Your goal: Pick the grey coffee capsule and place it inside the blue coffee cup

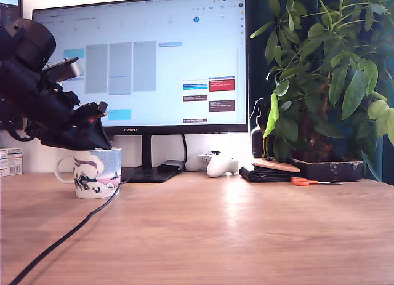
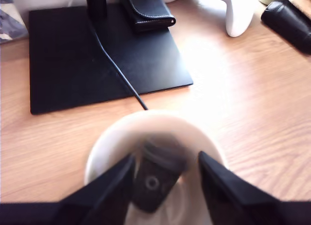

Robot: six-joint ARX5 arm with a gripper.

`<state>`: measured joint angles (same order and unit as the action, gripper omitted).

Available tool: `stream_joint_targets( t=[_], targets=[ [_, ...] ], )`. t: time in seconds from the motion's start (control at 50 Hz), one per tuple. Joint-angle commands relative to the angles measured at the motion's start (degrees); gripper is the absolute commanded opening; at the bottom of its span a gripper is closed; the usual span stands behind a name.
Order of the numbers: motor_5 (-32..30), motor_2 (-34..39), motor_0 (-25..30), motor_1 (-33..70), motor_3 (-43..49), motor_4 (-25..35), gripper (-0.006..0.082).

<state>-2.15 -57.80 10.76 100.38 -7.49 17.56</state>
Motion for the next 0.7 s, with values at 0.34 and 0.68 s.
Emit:
stream_joint_targets(
  t=[0.34, 0.68],
  targets=[
    [-0.9, -2.9, -0.2, -4.0, 3.0, -0.2, 0.0702],
    [-1.4, -4.3, -0.7, -12.9, 9.4, -6.1, 0.0673]
  ],
)
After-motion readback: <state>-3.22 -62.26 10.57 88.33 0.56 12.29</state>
